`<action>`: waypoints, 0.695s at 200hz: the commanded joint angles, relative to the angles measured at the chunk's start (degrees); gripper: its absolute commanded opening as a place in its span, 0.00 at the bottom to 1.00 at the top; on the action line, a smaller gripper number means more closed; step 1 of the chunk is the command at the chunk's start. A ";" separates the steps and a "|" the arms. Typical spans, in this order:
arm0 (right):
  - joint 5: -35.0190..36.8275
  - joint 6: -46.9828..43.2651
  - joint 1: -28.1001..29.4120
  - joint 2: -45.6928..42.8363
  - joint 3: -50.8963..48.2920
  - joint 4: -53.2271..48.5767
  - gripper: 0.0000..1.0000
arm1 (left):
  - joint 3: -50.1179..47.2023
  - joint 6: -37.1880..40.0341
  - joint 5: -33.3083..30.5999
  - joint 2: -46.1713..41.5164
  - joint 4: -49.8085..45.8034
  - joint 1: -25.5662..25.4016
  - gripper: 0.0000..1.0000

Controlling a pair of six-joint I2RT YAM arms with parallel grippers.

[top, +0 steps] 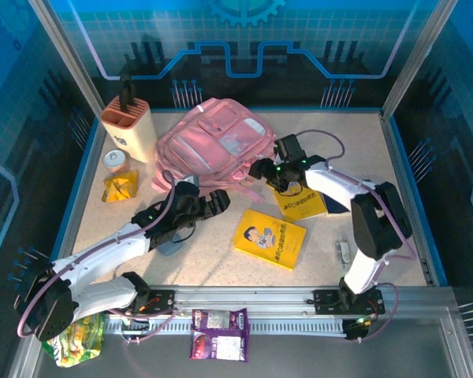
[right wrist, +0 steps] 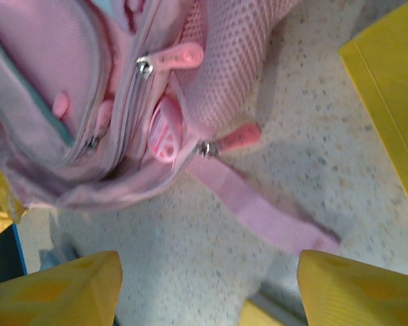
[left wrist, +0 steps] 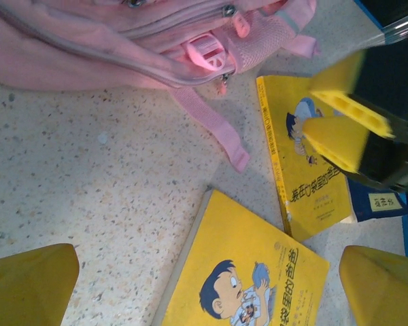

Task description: Pack the student bag

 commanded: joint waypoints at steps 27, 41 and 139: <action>2.32 1.06 0.07 11.48 10.42 -0.96 0.63 | 1.70 0.45 -3.26 1.32 1.54 -0.84 0.99; 2.07 1.03 -0.33 14.07 12.11 -0.06 0.60 | 1.76 0.74 -3.39 1.33 1.19 -0.90 0.99; 2.55 -1.05 -3.87 20.01 17.47 4.15 0.23 | 2.94 3.12 -4.19 0.85 -1.76 -0.90 0.99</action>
